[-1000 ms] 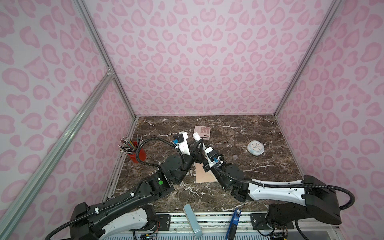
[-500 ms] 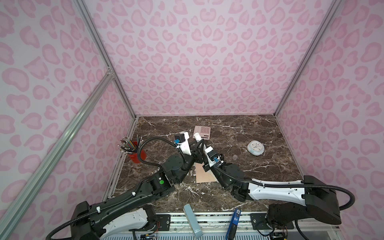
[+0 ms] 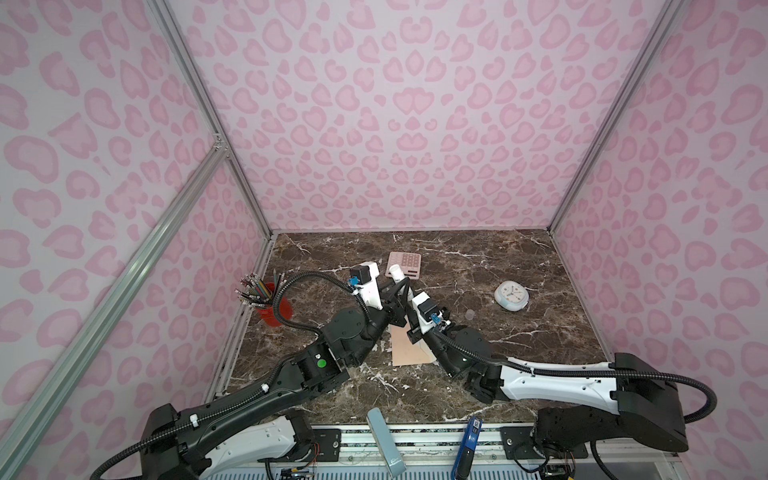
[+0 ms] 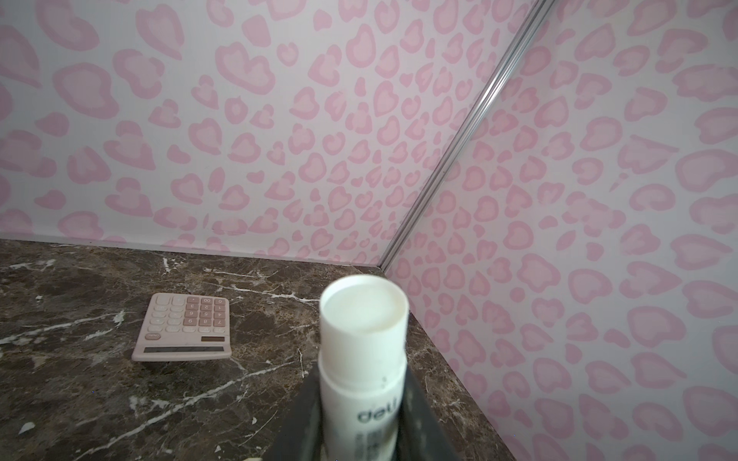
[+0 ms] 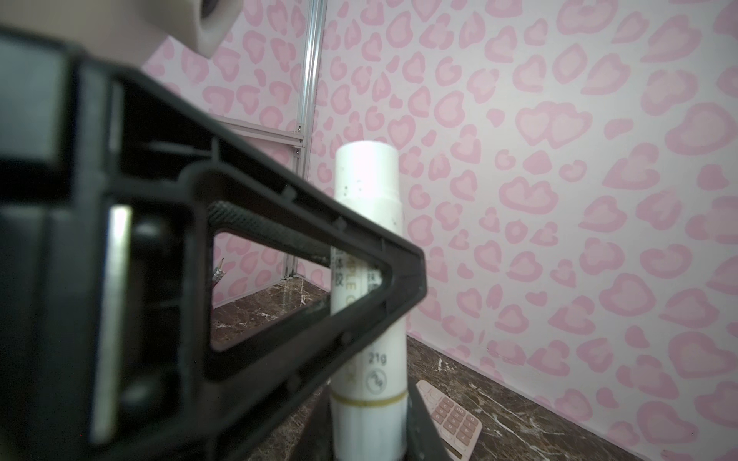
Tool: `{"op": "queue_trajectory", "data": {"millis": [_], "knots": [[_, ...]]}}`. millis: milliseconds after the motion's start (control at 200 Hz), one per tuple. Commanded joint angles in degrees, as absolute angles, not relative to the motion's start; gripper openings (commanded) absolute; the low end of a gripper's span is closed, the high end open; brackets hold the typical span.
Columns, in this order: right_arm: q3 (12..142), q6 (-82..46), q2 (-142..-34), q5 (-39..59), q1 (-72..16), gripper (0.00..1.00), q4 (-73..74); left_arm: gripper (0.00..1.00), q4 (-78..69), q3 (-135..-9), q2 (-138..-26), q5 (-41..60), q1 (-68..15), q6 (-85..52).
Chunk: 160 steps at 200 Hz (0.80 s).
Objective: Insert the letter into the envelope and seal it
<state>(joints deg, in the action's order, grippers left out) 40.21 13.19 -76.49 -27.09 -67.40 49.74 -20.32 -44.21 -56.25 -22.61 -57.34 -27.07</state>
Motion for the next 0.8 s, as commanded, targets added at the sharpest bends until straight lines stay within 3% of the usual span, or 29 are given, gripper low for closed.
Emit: {"op": "queue_trajectory", "data": {"millis": [0, 430, 795], "knots": [[40.2, 10.2, -74.0, -21.7, -67.6, 0.16, 46.2, 0.04, -19.9, -44.0, -54.7, -12.8, -56.9, -25.7], [41.2, -4.7, -59.5, 2.0, -64.8, 0.1, 27.8, 0.04, -19.8, -39.7, -46.1, 21.2, -53.6, -25.1], [40.2, -17.7, -52.9, 23.3, -61.1, 0.1, 27.1, 0.04, -18.8, -38.7, -42.1, 38.0, -53.5, -26.9]]}}
